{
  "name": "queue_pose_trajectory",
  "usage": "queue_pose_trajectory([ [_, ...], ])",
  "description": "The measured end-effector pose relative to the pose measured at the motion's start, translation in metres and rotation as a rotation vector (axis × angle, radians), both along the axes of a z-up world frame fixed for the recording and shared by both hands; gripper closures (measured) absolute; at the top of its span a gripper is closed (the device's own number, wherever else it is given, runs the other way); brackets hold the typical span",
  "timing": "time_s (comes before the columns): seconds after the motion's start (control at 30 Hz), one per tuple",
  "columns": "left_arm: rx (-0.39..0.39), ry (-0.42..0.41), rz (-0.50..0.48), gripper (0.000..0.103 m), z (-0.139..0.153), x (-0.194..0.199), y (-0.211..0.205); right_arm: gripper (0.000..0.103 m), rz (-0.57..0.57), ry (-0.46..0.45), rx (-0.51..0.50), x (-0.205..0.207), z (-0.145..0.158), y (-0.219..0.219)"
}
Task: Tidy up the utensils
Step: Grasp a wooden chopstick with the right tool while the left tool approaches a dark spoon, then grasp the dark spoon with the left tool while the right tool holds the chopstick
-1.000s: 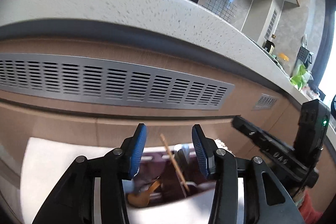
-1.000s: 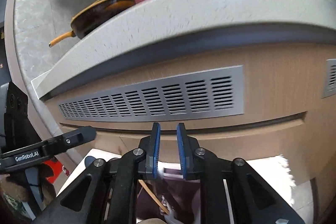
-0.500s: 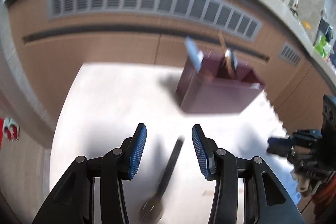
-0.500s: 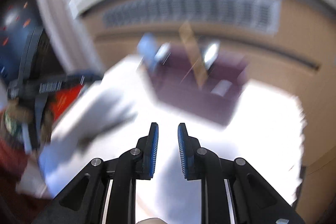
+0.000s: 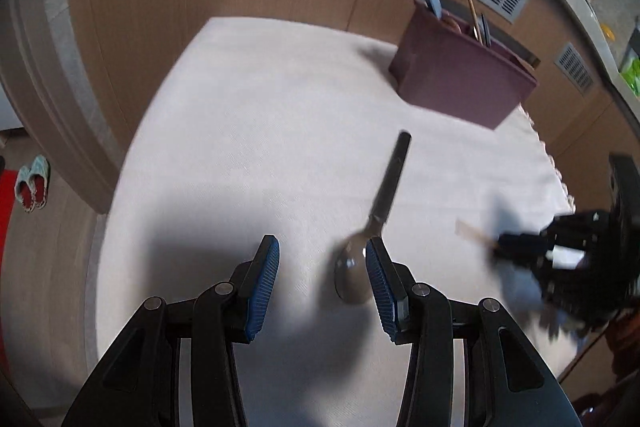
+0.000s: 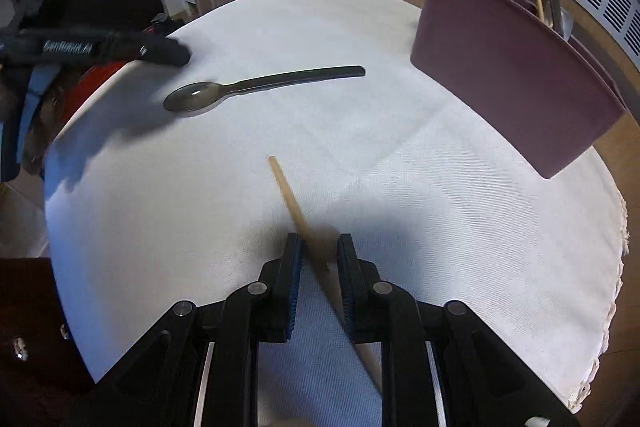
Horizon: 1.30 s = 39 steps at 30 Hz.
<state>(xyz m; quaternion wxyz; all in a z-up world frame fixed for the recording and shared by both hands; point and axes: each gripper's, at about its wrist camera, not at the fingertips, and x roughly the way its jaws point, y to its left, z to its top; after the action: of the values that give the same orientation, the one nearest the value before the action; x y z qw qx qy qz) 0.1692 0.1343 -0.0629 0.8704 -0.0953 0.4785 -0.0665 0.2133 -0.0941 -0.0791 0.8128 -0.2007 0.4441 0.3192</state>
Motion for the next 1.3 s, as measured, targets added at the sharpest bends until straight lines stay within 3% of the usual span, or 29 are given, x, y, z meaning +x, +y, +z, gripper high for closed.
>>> queue_pose_trajectory([
  [0.07, 0.009, 0.009, -0.019, 0.057, -0.004, 0.0, -0.006, 0.099, -0.042, -0.005, 0.002, 0.002, -0.001, -0.005],
  [0.23, 0.027, 0.025, -0.047, 0.057, -0.009, 0.004, -0.019, 0.099, -0.208, 0.025, 0.048, 0.022, 0.003, -0.044],
  [0.43, 0.032, 0.041, -0.084, 0.057, -0.015, 0.008, -0.036, 0.099, -0.331, 0.055, 0.088, 0.028, 0.002, -0.087],
  [0.67, -0.094, 0.068, -0.239, 0.057, -0.016, 0.01, -0.079, 0.098, -0.358, 0.047, 0.11, 0.027, 0.002, -0.086],
  [0.73, -0.099, 0.073, -0.264, 0.057, -0.017, 0.01, -0.09, 0.098, -0.362, 0.04, 0.109, 0.024, 0.001, -0.088],
  [0.9, -0.017, 0.022, -0.198, 0.057, -0.015, 0.005, -0.104, 0.098, -0.373, 0.035, 0.132, 0.019, 0.002, -0.098],
  [1.07, 0.133, -0.056, -0.105, 0.057, -0.02, -0.007, -0.126, 0.098, -0.384, 0.001, 0.117, 0.017, 0.001, -0.095],
  [1.3, 0.095, -0.065, -0.018, 0.057, -0.02, -0.011, -0.118, 0.098, -0.357, -0.031, 0.089, 0.029, 0.001, -0.086],
])
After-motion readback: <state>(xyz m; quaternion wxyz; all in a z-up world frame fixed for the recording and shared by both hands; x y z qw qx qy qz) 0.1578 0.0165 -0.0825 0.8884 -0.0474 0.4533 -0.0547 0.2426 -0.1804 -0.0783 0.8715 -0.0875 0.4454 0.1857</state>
